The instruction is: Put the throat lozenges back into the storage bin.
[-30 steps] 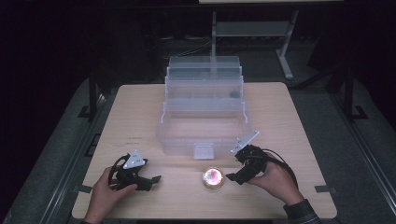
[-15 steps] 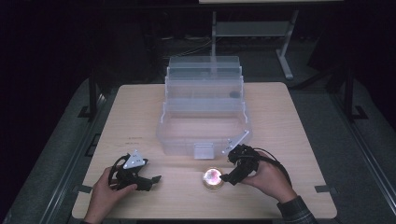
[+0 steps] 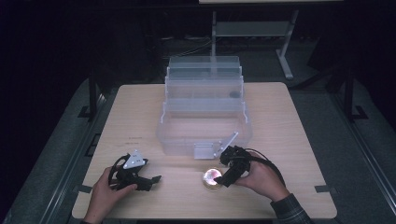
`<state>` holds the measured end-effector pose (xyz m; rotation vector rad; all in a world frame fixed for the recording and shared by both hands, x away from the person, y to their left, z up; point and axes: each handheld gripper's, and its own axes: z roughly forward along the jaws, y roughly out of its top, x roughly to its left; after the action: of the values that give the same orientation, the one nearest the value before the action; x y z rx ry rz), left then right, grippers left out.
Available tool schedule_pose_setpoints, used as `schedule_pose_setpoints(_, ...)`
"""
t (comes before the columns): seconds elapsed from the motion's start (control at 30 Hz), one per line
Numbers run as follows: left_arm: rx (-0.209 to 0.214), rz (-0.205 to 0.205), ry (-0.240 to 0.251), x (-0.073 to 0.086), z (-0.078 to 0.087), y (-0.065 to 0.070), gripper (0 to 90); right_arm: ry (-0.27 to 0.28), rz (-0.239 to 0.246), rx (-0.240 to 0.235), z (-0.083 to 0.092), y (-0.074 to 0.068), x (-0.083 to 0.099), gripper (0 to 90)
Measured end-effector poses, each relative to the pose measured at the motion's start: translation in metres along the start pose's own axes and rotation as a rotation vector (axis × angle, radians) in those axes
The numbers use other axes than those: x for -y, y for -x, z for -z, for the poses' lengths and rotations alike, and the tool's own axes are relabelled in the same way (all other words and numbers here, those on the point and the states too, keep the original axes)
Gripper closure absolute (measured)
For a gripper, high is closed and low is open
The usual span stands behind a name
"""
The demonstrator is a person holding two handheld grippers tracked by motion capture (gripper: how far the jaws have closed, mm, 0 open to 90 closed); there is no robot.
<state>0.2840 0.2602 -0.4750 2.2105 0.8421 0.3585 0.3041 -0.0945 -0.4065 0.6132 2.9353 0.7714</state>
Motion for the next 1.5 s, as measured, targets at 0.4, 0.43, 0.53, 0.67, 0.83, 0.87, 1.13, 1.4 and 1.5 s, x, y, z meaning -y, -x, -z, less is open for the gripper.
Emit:
schedule_pose_setpoints(0.4,0.000,-0.001,0.000,0.000,0.000,0.000,12.1,-0.046,0.027,-0.003,-0.014,-0.005,-0.008,16.2)
schedule_pose_setpoints(0.43,0.000,-0.001,0.000,0.000,0.000,0.000,12.2,-0.050,0.028,-0.002,-0.015,-0.006,-0.009,16.1)
schedule_pose_setpoints(0.53,0.000,-0.001,0.000,0.000,0.000,0.000,12.2,-0.060,0.035,-0.002,-0.019,-0.007,-0.011,15.9)
schedule_pose_setpoints(0.67,0.000,-0.001,0.000,0.000,0.000,0.000,12.2,-0.079,0.040,0.000,-0.023,-0.008,-0.013,15.5)
schedule_pose_setpoints(0.83,0.000,0.000,0.000,0.000,0.000,0.000,12.2,-0.096,0.050,0.001,-0.029,-0.010,-0.015,14.9)
schedule_pose_setpoints(0.87,0.000,0.000,0.000,0.000,0.000,0.000,12.2,-0.100,0.050,0.001,-0.029,-0.010,-0.015,14.9)
schedule_pose_setpoints(1.13,0.000,0.000,0.000,0.000,0.000,0.000,12.1,-0.143,0.060,0.008,-0.040,-0.012,-0.018,14.4)
schedule_pose_setpoints(1.4,0.000,0.000,0.000,0.000,0.000,0.000,12.2,-0.167,0.063,0.012,-0.049,-0.014,-0.020,14.4)
schedule_pose_setpoints(1.5,0.001,-0.001,-0.001,0.000,0.000,0.000,12.2,-0.176,0.063,0.012,-0.051,-0.014,-0.020,14.4)
